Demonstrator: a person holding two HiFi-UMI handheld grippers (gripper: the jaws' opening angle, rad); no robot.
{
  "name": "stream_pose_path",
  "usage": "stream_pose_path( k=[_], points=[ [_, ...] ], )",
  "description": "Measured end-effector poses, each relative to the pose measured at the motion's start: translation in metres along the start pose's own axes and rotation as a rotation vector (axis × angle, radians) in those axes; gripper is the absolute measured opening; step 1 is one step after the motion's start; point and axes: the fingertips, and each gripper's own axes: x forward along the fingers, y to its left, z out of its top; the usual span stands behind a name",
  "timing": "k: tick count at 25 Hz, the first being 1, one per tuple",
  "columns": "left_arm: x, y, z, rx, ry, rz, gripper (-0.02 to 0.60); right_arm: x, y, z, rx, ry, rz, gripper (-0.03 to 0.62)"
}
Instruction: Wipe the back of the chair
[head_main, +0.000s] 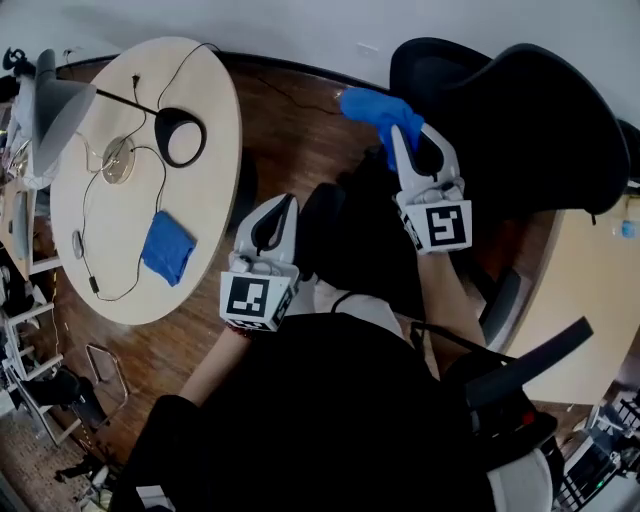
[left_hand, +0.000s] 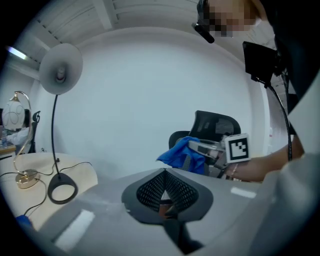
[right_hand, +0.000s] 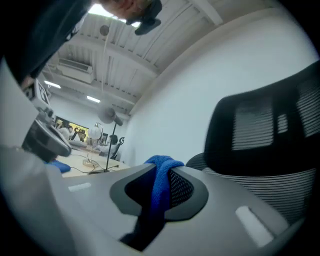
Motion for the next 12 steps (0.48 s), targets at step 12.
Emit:
stream_pose_path(
  k=[12],
  points=[
    [0.053,-0.142,-0.022,-0.016,0.059,-0.269,0.006,-0.316,-0.212,-0.004,-0.199,0.276,-0.585,0.045]
  ],
)
